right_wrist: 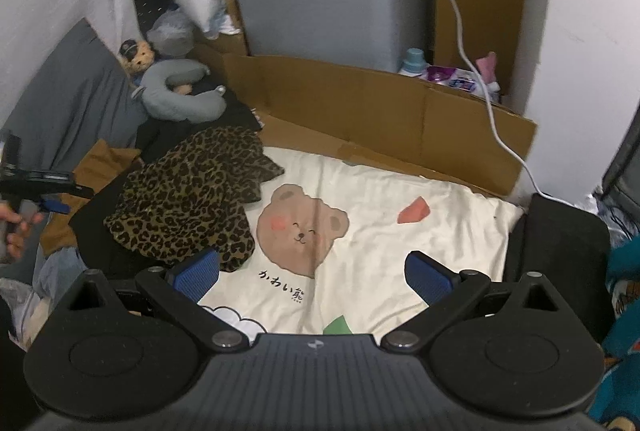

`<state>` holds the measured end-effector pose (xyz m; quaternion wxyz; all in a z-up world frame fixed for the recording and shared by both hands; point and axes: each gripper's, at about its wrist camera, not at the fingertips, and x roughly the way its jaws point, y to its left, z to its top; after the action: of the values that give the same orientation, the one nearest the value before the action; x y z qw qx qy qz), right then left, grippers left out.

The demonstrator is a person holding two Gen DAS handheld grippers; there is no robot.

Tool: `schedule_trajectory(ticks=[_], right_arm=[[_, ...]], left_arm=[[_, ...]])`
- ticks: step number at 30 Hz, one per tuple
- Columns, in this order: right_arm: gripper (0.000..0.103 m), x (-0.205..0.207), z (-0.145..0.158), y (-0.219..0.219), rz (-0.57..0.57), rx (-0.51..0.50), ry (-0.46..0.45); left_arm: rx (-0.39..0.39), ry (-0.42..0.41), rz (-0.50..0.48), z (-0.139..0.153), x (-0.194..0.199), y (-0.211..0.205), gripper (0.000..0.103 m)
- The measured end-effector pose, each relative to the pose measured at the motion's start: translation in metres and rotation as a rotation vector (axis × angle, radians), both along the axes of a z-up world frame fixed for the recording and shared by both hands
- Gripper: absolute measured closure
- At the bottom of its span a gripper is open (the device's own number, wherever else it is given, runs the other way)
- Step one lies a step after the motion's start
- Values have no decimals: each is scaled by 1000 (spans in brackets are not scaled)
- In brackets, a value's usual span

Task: Fold clothes
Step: 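Grasp the leopard-print garment with the left gripper and lift it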

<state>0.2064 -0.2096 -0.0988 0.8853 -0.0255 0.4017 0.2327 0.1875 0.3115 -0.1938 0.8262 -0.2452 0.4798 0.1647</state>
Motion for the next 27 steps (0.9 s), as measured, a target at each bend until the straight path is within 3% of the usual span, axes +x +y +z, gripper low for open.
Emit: schedule_trajectory(ticks=[4,6,8,14,20,23,25,27], right_arm=[[2,1,-10,10,53,-15,0],[16,3,-21,13,71,-25,34],[21,4,-34,17,81,-30,81],[20,3,-63,29,131,-90,90],[16,11,-85,22,105,-68,143],[12,14,-97,26,118,-74,147],[12,16,-102,32,142,-70,139],[12,17,-104,40,167,-70,122]], left_arm=[[-40,8,64,-34,0,10,22],[-61,12,97,-51,1,15,22],[-81,15,129,-68,1,21,22],[-104,15,155,-107,11,23,25],[-124,-23,201,-128,22,27,39],[-112,-41,207,-127,26,28,58],[-126,-52,214,-125,25,27,87],[-149,-71,221,-121,23,26,88]])
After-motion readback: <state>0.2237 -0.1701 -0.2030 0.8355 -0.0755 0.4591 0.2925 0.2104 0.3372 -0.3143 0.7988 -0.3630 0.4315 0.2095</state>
